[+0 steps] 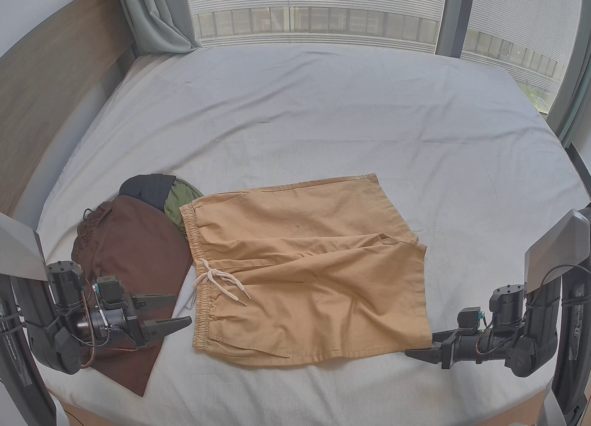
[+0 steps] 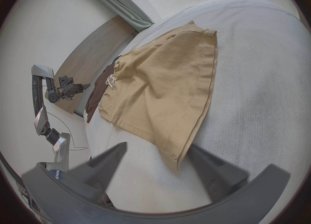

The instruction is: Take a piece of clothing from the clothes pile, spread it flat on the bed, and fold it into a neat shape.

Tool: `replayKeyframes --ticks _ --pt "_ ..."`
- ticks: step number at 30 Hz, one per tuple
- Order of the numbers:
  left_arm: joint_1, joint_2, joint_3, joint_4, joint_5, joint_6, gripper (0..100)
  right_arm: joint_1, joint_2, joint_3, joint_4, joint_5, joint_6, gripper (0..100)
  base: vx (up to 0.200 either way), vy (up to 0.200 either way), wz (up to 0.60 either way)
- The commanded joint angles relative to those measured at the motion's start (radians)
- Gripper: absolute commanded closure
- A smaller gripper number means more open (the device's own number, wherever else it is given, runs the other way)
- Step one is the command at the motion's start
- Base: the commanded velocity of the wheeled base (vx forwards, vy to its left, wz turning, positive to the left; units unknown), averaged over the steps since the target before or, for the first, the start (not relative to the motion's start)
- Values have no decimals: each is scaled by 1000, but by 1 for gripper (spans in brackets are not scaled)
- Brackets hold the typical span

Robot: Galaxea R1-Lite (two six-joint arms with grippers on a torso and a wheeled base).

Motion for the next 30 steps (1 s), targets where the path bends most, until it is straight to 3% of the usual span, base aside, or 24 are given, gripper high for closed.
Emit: replayKeyframes --ticks 1,9,14,30 --pt "5 11 9 0 0 3 0 -1 -33 3 -1 0 -1 0 0 0 0" --pt "5 10 45 0 -8 -11 0 -4 -52 -2 -1 -1 2 0 0 0 0" --pt "16 13 98 1 -71 -17 0 -9 -53 0 -2 -3 -5 0 0 0 0" --pt "24 156 78 1 -39 -4 0 -1 -50 0 -2 -19 -5 0 0 0 0"
